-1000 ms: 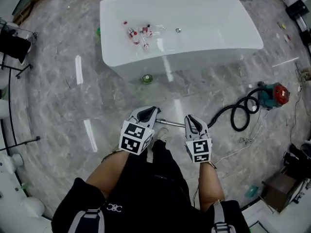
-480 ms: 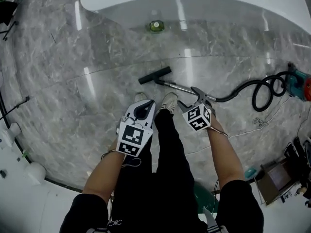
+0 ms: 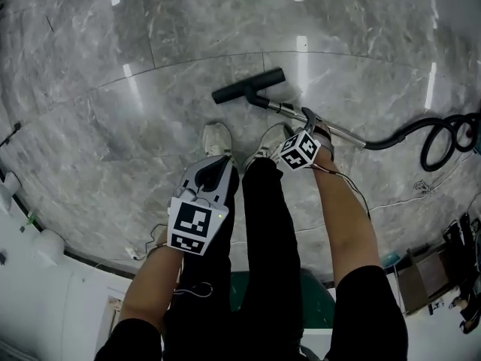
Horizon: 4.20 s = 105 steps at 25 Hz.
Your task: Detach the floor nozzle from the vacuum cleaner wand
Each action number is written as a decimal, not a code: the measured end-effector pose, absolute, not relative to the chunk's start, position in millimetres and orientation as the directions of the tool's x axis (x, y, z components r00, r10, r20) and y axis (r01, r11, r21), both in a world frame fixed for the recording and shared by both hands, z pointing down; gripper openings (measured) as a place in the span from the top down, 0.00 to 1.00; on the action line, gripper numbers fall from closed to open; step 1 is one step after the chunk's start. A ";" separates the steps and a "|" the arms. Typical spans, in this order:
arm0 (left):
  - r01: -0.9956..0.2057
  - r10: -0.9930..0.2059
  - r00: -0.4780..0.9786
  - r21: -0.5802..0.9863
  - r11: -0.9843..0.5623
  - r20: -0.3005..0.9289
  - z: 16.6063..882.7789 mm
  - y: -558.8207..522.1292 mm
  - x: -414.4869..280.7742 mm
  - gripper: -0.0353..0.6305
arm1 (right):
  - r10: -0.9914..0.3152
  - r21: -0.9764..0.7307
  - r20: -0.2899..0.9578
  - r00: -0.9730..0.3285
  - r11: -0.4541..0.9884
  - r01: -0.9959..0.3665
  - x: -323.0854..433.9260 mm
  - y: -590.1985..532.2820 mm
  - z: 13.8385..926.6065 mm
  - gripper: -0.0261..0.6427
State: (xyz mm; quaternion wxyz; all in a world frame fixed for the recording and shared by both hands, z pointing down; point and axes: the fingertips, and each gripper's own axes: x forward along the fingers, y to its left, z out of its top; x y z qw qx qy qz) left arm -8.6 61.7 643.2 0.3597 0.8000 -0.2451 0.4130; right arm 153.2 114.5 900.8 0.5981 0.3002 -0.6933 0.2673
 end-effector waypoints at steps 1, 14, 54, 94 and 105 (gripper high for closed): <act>-0.698 -0.090 0.535 0.379 -0.607 0.840 658.6 67.4 -15.7 0.93 | -0.079 -0.008 0.993 -0.086 0.685 -0.728 153.0 122.1 923.8 0.45; -0.741 -0.021 0.520 0.439 -0.508 0.854 719.7 139.0 -36.1 0.93 | 0.003 0.041 0.998 0.065 0.753 -0.656 170.2 146.9 1025.6 0.64; -0.620 -0.501 0.736 0.750 -0.231 0.455 576.3 5.8 -18.1 0.75 | 0.302 -0.640 0.538 -0.787 0.754 -0.149 -18.9 129.9 679.9 0.64; -0.546 -0.468 0.806 0.761 -0.349 0.363 523.5 -47.6 -91.4 0.77 | 0.513 -0.803 0.322 -0.796 0.593 0.057 -26.2 200.1 632.5 0.84; -0.599 -0.495 0.726 0.792 -0.117 0.477 576.3 -50.0 -116.8 0.77 | 0.353 -0.574 0.719 -0.598 0.787 -0.226 15.7 178.9 725.5 0.84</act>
